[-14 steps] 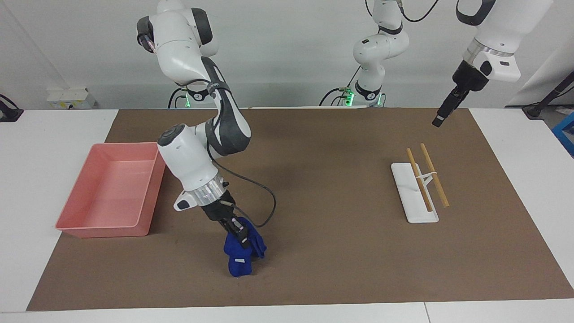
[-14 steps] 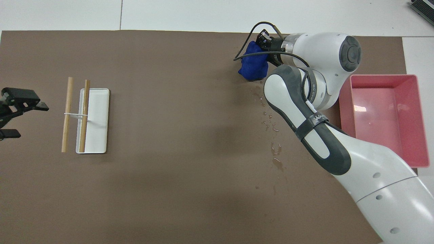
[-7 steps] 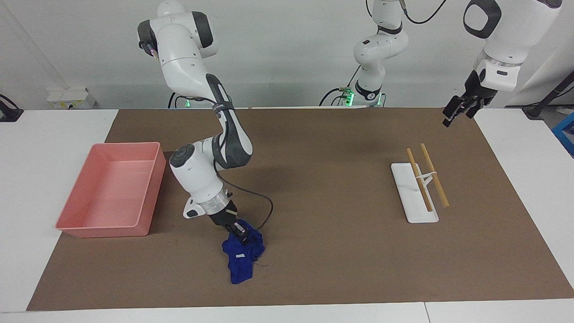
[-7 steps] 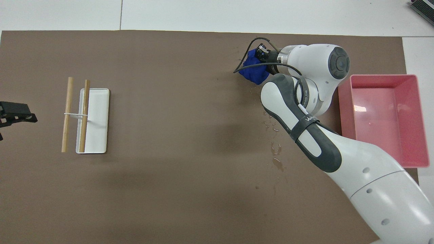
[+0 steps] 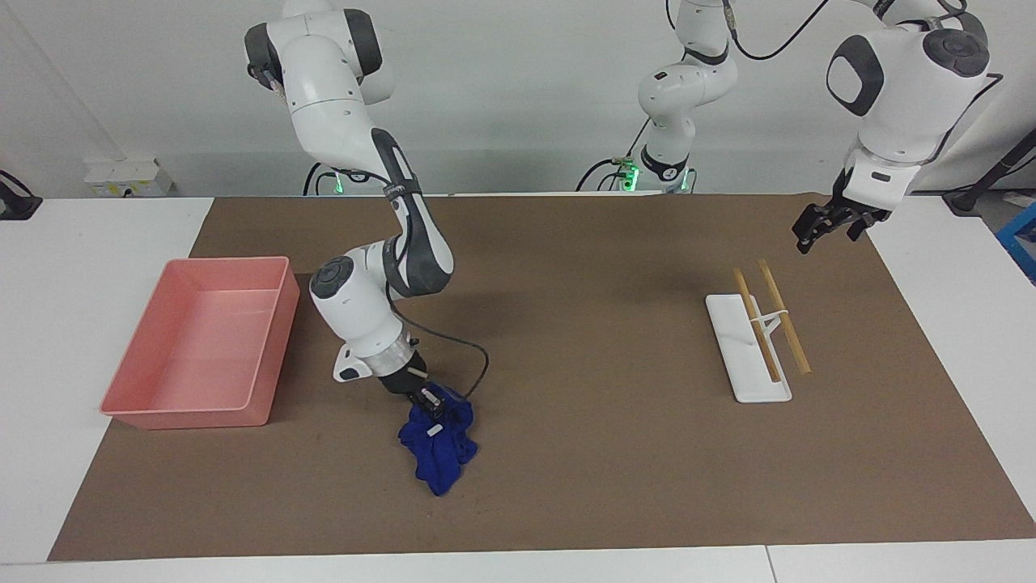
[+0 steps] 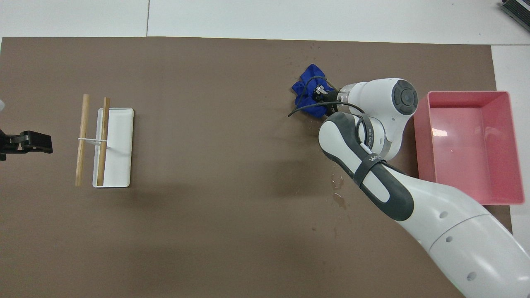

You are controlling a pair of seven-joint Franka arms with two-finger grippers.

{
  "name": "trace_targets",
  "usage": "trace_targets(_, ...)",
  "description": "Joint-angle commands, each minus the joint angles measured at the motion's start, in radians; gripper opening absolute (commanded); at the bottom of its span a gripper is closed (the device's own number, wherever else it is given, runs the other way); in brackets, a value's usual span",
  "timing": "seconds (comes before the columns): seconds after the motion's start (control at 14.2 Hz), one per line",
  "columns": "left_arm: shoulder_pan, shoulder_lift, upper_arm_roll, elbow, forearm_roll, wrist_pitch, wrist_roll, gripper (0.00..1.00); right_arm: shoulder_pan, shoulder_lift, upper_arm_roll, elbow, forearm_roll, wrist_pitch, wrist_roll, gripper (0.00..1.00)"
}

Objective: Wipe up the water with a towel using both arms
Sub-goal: 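Carry the cloth with the right gripper while the left gripper withdraws, then move the blue cloth with the right gripper into the pink bin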

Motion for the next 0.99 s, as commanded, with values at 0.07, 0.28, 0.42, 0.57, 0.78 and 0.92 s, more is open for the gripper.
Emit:
trace_targets(0.07,-0.137,-0.024,0.153,-0.077,0.023,0.050,0.015,1.00,-0.019,-0.061,0.003,-0.118,-0.022,-0.138,0.019,0.00)
trace_targets(0.28,-0.251,-0.033,0.220,-0.092,0.021,0.034,0.014,1.00,-0.019,-0.148,0.003,-0.240,-0.022,-0.148,0.019,0.00)
trace_targets(0.42,-0.259,-0.032,0.241,-0.091,-0.010,0.044,0.015,1.00,-0.019,-0.227,0.003,-0.346,-0.022,-0.148,0.017,0.00)
trace_targets(0.57,-0.279,0.017,0.243,-0.068,-0.049,0.060,0.012,1.00,-0.019,-0.316,0.004,-0.453,-0.022,-0.169,0.008,0.00)
trace_targets(0.78,-0.300,0.060,0.243,-0.048,-0.049,0.041,0.028,1.00,-0.019,-0.412,0.004,-0.546,-0.022,-0.273,-0.035,0.00)
trace_targets(0.92,-0.306,0.060,0.243,-0.040,-0.049,0.015,0.081,1.00,-0.019,-0.464,0.004,-0.596,-0.023,-0.339,-0.043,0.00)
